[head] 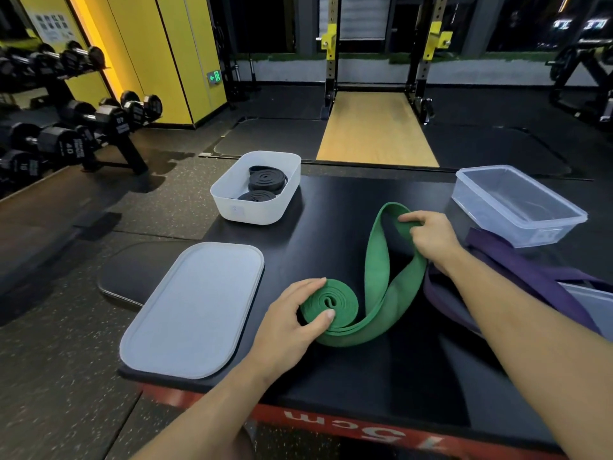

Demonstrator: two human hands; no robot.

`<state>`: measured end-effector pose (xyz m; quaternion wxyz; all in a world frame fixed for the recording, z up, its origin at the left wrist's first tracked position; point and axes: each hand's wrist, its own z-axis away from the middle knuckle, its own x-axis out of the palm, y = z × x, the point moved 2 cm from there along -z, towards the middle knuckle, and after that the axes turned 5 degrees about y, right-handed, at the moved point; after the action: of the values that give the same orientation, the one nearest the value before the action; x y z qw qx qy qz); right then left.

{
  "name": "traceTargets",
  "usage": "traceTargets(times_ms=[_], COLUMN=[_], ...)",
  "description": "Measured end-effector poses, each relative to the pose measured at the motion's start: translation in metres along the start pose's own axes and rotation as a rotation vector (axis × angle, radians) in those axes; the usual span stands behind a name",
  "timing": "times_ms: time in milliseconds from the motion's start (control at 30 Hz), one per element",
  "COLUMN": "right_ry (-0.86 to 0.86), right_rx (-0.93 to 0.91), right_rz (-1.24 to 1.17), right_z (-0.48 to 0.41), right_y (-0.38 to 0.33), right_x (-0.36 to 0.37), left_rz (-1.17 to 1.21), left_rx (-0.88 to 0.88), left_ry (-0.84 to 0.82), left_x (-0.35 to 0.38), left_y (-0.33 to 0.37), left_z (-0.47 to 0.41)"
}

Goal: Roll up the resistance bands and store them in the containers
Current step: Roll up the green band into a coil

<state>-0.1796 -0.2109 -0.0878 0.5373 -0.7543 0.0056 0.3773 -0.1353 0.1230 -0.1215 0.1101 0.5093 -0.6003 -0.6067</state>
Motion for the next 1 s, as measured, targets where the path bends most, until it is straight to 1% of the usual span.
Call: traceTargets(times_ms=[100,200,300,433,600,700,767,933,1000], right_ry=[-0.008,-0.045,-0.089,-0.018,0.033,0.112,0.121,0.079,-0.029], right_rx=[0.043,0.13,0.112,0.047,0.061,0.034,0.039,0.012,-0.081], right_rz=[-0.126,-0.247,-0.258,-0.172,-0.3,-0.185,-0.142,0.01,0.129], right_z=[0.001,0.0,-0.001,-0.001,-0.003,-0.008,-0.009,-0.011,-0.015], right_y=[-0.004,-0.009,-0.008,-0.005,-0.012,-0.011,-0.011,-0.011,-0.012], right_x=[0.001,0.001,0.002,0.005,0.004,0.005,0.005,0.007,0.002], left_rz=[0.003,0.005,0.013,0.018,0.018,0.025,0.021,0.016,0.02], left_rx=[-0.001,0.001,-0.005,-0.01,-0.013,-0.015,-0.015,-0.012,-0.015], left_ry=[-0.004,0.0,0.001,0.0,0.0,0.0,-0.001,0.001,-0.002], left_x=[0.0,0.0,0.0,0.0,0.0,0.0,0.0,-0.001,-0.001], left_y=[0.001,0.001,0.001,0.0,-0.001,0.0,0.0,0.0,0.001], left_z=[0.0,0.0,0.001,0.0,0.0,0.0,0.0,0.0,0.0])
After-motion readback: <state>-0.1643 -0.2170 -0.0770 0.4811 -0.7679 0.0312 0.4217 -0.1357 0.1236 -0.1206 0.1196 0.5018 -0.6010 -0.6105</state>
